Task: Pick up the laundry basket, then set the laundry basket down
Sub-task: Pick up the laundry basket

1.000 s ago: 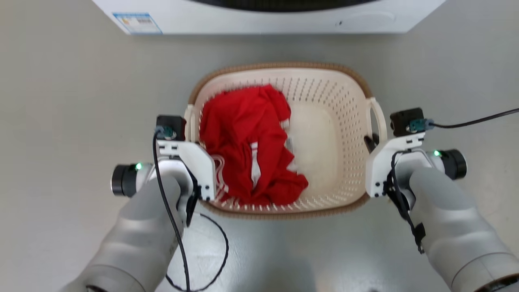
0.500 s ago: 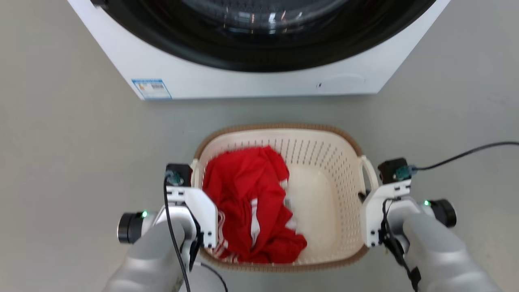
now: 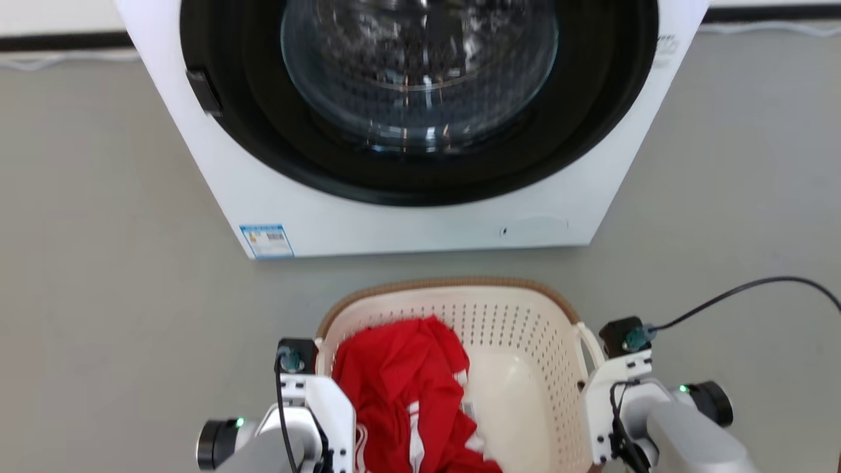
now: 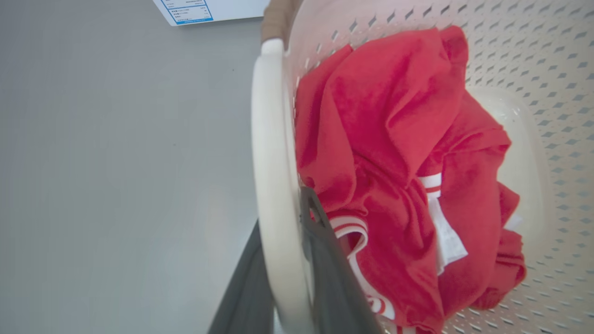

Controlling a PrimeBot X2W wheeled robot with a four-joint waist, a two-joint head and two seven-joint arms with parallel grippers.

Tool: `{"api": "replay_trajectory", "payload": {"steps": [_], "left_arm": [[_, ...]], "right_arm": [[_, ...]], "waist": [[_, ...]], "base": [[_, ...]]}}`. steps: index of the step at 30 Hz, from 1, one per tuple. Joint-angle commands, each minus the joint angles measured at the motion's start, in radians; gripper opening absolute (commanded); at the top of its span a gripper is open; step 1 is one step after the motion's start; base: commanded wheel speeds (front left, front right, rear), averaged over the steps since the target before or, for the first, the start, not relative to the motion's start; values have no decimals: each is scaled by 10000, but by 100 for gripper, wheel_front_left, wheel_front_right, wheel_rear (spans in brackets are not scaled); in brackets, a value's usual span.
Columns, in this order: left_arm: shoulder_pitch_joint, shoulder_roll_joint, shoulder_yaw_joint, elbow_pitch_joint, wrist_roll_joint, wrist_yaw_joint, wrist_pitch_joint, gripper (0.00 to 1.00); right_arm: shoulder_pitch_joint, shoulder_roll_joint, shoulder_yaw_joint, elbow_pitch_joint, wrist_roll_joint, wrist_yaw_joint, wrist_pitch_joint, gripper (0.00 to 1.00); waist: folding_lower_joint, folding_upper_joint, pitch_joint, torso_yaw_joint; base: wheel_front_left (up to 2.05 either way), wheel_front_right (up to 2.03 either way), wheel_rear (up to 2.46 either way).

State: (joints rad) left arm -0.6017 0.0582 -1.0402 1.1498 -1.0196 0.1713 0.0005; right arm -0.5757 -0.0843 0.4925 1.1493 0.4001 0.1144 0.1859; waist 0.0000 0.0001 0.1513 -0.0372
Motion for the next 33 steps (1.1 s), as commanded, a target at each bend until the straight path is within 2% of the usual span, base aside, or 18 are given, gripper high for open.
{"api": "replay_trajectory", "payload": {"steps": [1,17,33], "left_arm": [[-188,-80,76,-355,-74,60,-100,0],[356,-80,-493,-428,-784,116,-16,0],[254,-80,-959,-399,-1330,125,-115,0]], "right_arm": [[239,341,378,-342,6,163,74,0],[991,341,659,-920,75,163,635,0],[1177,341,420,-1256,-221,163,861,0]], "waist": [[0,-1,-470,-44],[0,-1,-1702,-269],[0,-1,-1855,-302]], "base": [[0,0,0],[0,0,0],[0,0,0]]}}
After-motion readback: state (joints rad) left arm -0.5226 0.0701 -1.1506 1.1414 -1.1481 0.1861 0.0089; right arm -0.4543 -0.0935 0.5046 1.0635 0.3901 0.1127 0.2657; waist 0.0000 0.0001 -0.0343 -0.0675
